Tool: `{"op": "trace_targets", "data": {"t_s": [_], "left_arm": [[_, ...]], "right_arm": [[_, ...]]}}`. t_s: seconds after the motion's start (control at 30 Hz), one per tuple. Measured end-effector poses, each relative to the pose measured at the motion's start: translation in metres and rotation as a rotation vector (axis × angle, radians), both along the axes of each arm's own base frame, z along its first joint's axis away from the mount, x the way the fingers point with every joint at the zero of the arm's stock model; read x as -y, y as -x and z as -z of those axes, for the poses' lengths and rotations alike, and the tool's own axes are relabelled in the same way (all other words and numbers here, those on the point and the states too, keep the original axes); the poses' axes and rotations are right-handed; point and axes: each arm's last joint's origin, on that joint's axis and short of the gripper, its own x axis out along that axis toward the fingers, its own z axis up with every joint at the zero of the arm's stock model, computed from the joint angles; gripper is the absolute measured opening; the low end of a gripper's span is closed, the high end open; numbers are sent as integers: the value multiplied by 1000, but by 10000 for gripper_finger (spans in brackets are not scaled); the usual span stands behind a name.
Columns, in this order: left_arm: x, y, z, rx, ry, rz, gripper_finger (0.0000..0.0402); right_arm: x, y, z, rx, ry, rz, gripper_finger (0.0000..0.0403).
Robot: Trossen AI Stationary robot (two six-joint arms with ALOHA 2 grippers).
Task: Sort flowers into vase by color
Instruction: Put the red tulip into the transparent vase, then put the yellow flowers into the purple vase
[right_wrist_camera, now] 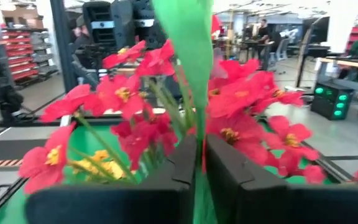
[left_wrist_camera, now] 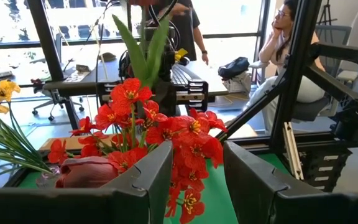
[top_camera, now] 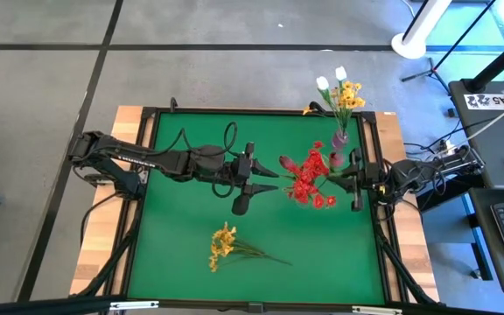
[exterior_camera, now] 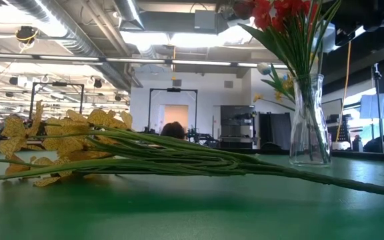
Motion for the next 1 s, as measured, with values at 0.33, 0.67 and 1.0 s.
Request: {"op": "trace_targets", "data": {"t_s": [0.33, 0.67, 1.0], "left_arm": [[0, 0, 0, -1, 1, 0, 139], [0, 0, 0, -6, 17, -2, 139], [-3, 8, -10, 20, -11, -78, 139]], "right_arm": [[-1, 0, 1, -7, -18, -35, 115], [2, 3, -9, -41, 40, 21, 141], [13, 35, -78, -59, 50, 17, 140]]}}
